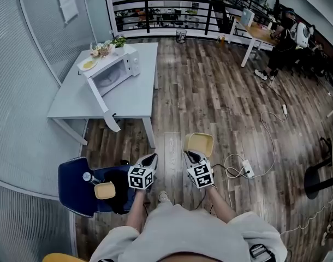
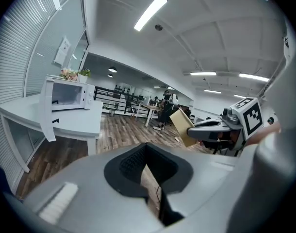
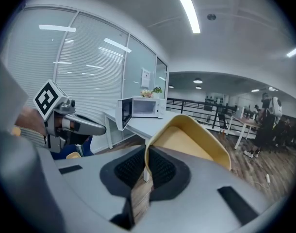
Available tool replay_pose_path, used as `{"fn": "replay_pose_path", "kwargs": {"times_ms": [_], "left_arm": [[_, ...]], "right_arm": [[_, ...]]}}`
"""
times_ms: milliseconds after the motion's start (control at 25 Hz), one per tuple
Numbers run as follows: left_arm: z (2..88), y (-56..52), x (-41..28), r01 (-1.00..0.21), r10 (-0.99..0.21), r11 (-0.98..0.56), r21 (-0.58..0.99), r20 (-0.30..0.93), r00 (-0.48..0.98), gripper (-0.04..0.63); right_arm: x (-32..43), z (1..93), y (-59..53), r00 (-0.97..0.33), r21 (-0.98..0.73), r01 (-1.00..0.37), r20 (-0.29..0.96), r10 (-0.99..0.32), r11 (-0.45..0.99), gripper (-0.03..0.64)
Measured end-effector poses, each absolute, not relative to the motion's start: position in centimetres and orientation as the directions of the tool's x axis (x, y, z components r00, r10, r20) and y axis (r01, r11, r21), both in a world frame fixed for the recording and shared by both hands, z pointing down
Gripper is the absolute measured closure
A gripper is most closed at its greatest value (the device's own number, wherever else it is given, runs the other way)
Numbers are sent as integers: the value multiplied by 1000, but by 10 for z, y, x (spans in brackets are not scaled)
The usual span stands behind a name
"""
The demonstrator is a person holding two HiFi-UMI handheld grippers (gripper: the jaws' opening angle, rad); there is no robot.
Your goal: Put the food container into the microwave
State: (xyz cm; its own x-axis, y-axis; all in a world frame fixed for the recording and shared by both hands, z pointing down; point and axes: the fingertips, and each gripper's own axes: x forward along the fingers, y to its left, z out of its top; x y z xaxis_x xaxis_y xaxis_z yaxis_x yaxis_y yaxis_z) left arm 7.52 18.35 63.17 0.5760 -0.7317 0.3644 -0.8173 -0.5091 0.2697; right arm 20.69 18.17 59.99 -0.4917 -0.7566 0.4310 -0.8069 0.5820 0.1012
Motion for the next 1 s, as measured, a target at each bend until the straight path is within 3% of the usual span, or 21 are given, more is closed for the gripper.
{"fn": "replay_pose_path", "kwargs": {"times_ms": [1000], "left_arm": [[630,31,15,-802,-719,-544,248,354,598,584]], "right_arm": [[149,609,38,-463,106,-826,432,-774,553,589]]}}
